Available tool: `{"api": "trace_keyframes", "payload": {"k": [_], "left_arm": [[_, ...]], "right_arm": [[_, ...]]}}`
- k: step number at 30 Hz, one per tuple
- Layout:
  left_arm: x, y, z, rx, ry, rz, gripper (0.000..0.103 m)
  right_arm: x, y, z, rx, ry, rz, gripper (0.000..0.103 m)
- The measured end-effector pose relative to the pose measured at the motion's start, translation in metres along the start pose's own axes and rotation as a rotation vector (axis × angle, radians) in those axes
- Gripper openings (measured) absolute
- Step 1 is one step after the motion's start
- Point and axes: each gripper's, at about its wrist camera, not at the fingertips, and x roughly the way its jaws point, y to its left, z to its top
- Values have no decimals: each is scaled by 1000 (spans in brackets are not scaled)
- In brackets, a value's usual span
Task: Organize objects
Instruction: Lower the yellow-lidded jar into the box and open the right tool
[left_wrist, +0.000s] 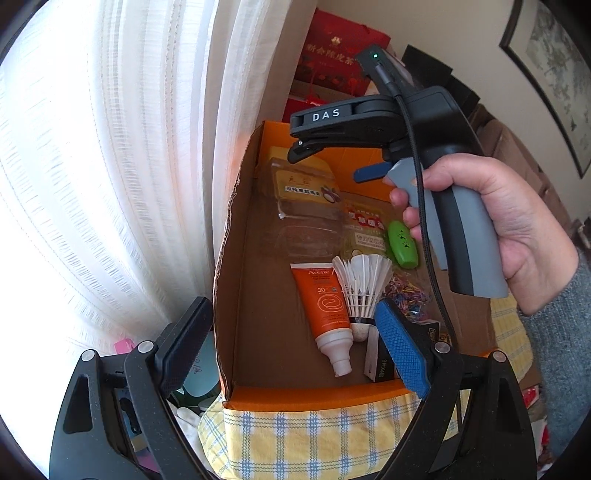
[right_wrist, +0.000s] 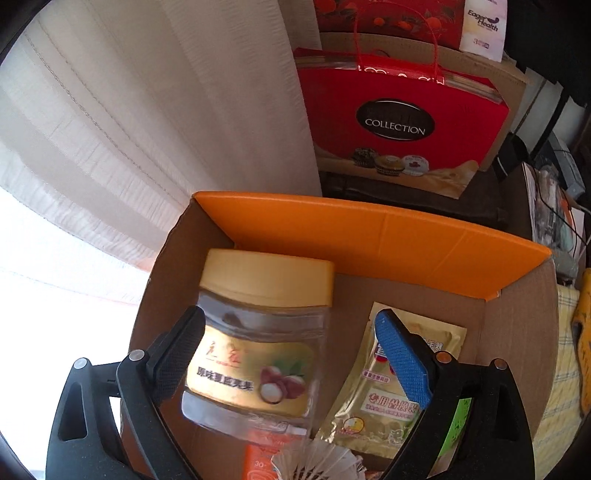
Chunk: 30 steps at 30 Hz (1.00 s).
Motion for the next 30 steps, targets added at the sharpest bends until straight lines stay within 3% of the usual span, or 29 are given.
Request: {"api": "trace_keyframes", "payload": {"k": [7,13,19,23,30], "left_arm": [[-3,-2,0,5,-4,-4,89],[-5,-13,-1,18,-4,-23,89],[-6,-22,-2,38,-1,-15,89],[-9,-28,-1,48,-4,-11,89],[-9,-54,5,83,-4,-31,89]], "right_arm": [[-9,-9,-21,-19,40,48,94],[-3,-1,-32,-32,73,147,80],[2,4,-35,33,87,223,79],[-14,7,-35,-43,6,122,77],[-74,-22,-47,-86,-97,71,81]]}}
